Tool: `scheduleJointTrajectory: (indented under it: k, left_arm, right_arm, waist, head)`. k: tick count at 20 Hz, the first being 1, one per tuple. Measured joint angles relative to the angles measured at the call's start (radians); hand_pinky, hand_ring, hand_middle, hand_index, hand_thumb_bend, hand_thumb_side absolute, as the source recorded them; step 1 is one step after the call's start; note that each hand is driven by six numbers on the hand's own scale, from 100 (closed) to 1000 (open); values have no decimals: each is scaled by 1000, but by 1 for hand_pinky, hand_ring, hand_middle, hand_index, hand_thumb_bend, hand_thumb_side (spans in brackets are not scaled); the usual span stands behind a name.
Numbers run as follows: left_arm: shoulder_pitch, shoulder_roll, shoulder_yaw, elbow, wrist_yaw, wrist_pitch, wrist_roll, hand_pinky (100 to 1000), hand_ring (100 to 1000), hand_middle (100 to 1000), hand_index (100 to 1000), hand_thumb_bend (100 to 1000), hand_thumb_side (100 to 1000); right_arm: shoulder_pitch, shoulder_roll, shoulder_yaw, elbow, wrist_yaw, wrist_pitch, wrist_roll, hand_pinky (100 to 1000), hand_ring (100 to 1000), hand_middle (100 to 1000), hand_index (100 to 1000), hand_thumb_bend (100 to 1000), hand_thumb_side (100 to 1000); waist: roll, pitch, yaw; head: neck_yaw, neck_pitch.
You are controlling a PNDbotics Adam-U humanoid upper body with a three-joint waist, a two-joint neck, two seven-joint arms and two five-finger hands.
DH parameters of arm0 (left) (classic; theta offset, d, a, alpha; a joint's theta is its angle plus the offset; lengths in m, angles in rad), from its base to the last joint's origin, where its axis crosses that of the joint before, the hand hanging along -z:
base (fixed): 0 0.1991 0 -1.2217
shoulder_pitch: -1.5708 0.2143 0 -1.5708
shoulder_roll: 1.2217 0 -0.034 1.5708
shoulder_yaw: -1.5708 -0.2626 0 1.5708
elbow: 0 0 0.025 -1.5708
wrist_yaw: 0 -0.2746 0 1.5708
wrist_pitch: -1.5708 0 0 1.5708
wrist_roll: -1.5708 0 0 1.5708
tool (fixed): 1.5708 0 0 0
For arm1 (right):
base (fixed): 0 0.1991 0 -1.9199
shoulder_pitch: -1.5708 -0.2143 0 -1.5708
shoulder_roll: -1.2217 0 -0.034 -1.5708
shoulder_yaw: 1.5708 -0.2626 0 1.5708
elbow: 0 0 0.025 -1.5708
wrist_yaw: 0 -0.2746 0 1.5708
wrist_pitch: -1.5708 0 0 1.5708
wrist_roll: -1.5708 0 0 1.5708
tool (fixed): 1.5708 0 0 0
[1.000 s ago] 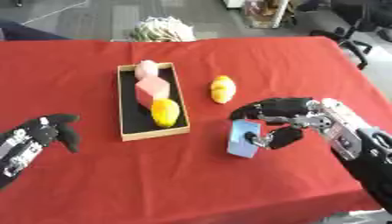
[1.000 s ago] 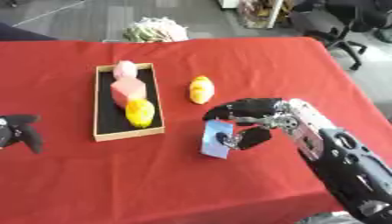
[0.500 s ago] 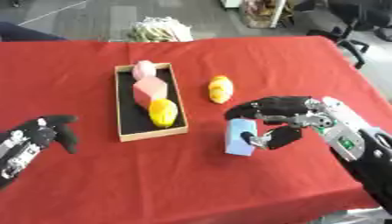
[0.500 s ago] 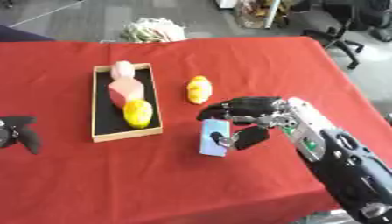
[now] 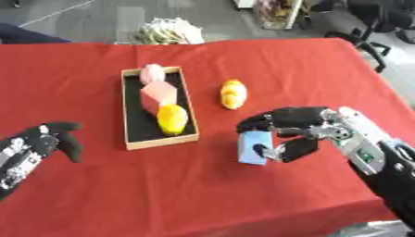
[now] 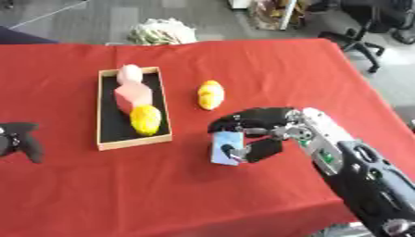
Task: Pick up objects on the table and place them in the box.
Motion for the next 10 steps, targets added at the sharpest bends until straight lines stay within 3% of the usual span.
scheduleJointTrajectory:
  k: [4, 10]
  left_arm:
    - [0, 0, 0, 0, 0, 0, -1, 693, 540, 572, 850, 100, 887]
    - [0, 0, 0, 0, 1, 1, -3, 695, 548, 576, 850, 100, 886]
  right_arm:
    - [0, 9, 0, 6, 29, -9, -9, 854, 933, 961, 1000, 100, 816]
    - [0, 16, 0, 13, 60, -27, -27, 797, 816, 932, 1000, 100, 474]
  waist:
    - [0, 0, 0]
    - [0, 0, 0]
  head:
    - [-3, 0]
    - [-6, 0]
